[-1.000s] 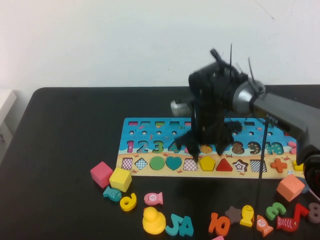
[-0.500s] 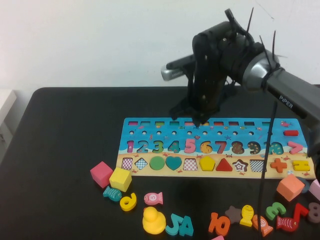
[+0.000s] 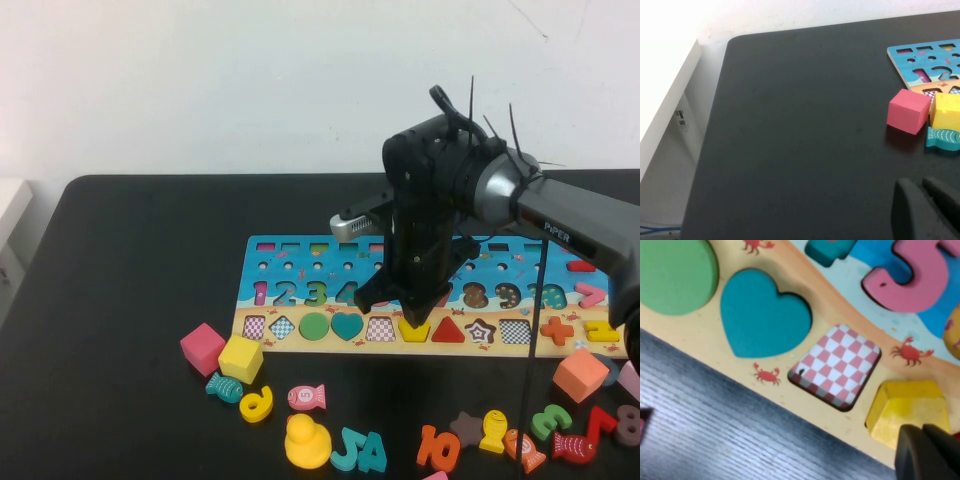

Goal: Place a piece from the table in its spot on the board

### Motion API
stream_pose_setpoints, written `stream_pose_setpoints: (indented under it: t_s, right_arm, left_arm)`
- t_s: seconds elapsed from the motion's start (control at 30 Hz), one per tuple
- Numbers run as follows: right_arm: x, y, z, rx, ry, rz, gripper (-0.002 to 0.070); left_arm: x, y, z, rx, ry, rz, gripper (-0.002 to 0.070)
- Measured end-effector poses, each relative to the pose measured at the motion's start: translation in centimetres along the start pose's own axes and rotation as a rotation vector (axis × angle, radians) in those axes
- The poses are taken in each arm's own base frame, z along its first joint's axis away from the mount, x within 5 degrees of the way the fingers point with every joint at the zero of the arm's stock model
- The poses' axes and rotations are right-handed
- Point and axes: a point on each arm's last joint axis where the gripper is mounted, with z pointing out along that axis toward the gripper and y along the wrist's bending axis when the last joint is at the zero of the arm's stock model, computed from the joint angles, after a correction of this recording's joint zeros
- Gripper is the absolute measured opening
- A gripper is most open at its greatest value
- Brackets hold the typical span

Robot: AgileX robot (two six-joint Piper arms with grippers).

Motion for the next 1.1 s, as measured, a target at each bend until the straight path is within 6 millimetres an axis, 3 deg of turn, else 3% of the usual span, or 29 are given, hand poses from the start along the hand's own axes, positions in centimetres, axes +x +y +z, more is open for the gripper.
stream_pose_setpoints:
  t_s: [0.4, 0.73, 0.9, 1.03, 1.1]
  right_arm:
    - [-0.2, 0.3, 0.1, -0.03, -0.017, 0.007, 0.0019]
    - [-0.1, 0.1, 1.9, -0.007, 0.024, -0.016, 0.0019]
    - [-0.2, 0.0, 1.8, 0.004, 0.021, -0.022, 0.0019]
    - [-1.1, 0.0, 0.1, 0.004, -0.038, -0.034, 0.0018]
    - [-1.7, 0.0, -2.2, 0.003, -0.109, -0.037, 0.0019]
  left_arm:
    - [0.0, 0.0, 0.0, 0.0, 0.0, 0.0, -0.0002]
    - [0.0, 0.0, 0.0, 0.0, 0.0, 0.0, -0.0002]
    - [0.0, 0.0, 0.0, 0.0, 0.0, 0.0, -0.0001]
    - [0.0, 0.0, 0.0, 0.0, 0.0, 0.0, -0.0001]
    - [0.0, 0.0, 0.0, 0.0, 0.0, 0.0, -0.0001]
